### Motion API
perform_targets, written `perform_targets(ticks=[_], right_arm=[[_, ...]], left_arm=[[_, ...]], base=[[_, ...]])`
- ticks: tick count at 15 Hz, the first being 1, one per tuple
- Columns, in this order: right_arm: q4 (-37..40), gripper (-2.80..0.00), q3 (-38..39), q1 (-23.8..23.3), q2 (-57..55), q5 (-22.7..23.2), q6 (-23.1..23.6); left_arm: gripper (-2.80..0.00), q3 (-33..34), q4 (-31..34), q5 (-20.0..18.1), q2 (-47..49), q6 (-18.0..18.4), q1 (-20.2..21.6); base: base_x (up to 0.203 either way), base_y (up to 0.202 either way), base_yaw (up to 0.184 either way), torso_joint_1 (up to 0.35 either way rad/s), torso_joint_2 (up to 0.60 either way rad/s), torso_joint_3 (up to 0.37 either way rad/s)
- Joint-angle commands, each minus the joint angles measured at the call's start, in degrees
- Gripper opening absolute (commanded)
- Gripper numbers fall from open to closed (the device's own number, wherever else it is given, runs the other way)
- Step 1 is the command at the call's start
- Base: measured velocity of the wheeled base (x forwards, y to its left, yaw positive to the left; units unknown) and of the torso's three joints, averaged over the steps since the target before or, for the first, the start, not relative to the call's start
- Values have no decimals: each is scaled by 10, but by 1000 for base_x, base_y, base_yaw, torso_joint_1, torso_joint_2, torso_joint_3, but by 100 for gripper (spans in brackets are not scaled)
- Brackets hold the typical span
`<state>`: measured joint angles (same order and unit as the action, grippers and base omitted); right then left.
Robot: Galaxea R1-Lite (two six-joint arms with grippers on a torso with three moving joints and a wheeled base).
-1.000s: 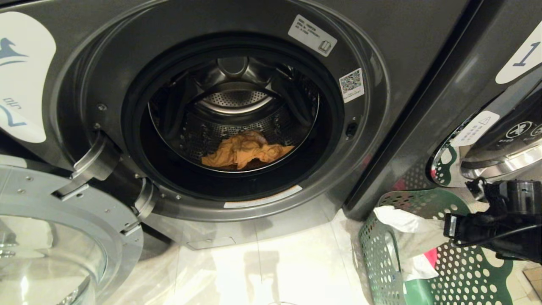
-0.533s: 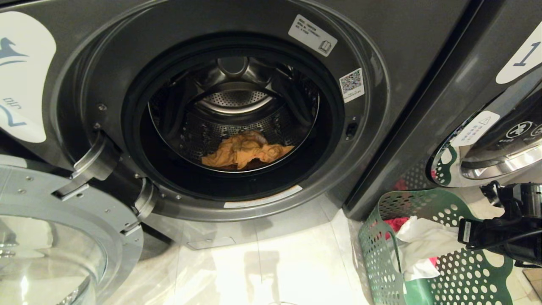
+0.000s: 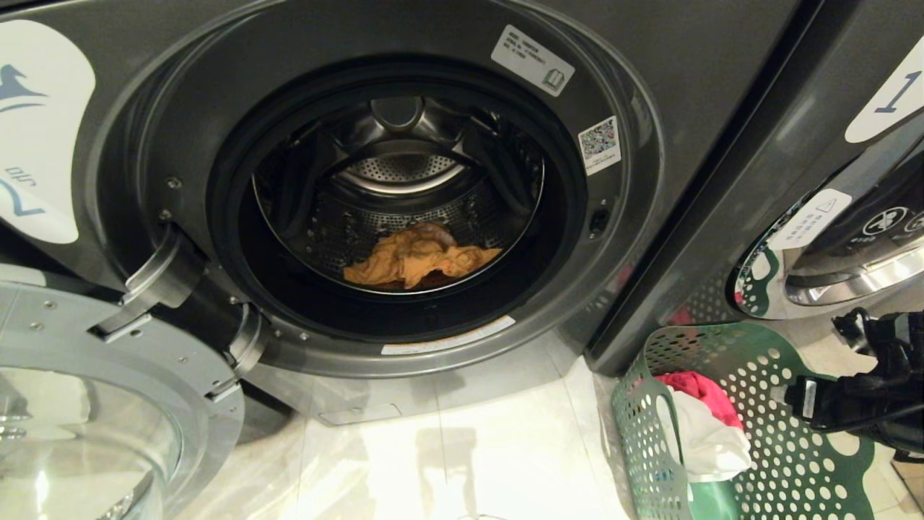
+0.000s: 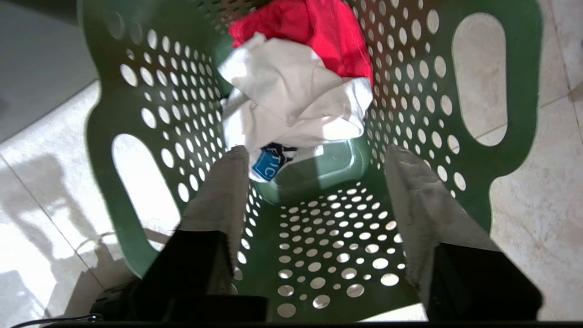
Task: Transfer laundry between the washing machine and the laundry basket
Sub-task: Pick a cloth and place it into the basket
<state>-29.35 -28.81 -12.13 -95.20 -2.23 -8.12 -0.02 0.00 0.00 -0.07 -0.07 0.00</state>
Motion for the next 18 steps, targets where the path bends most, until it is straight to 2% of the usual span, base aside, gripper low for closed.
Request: perform_targets(ticks=[1,3,4,9,11,13,15,16,18], right_arm=[[-1,0,3,7,38,4,0],[3,0,10,52,93,24,6],[5,-280,14,77,118,29,14],[78,-280,26,175,269,35,23],[104,-280,26,249,324,29,25],[127,-280,25,323,369,-3,40],[154,-280,33,380,397,-66,66],[164,-280,55,387,405,-91,69],[188,-280,82,387,436,-109,71]], left_arm=[[-280,0,0,0,1,0,0],[-280,0,0,0,1,0,0],[-280,-1,0,1,1,0,0],[-280,0,0,0,1,0,0],[-280,0,0,1,1,0,0],[-280,0,0,0,1,0,0],[-280,0,0,0,1,0,0],[-280,0,0,0,1,0,0],[-280,0,0,0,1,0,0]], base=[[0,0,0,0,0,0],[0,0,0,0,0,0],[0,0,0,0,0,0],[0,0,0,0,0,0],[0,0,0,0,0,0],[0,0,0,0,0,0],[0,0,0,0,0,0],[0,0,0,0,0,0],[0,0,0,0,0,0]])
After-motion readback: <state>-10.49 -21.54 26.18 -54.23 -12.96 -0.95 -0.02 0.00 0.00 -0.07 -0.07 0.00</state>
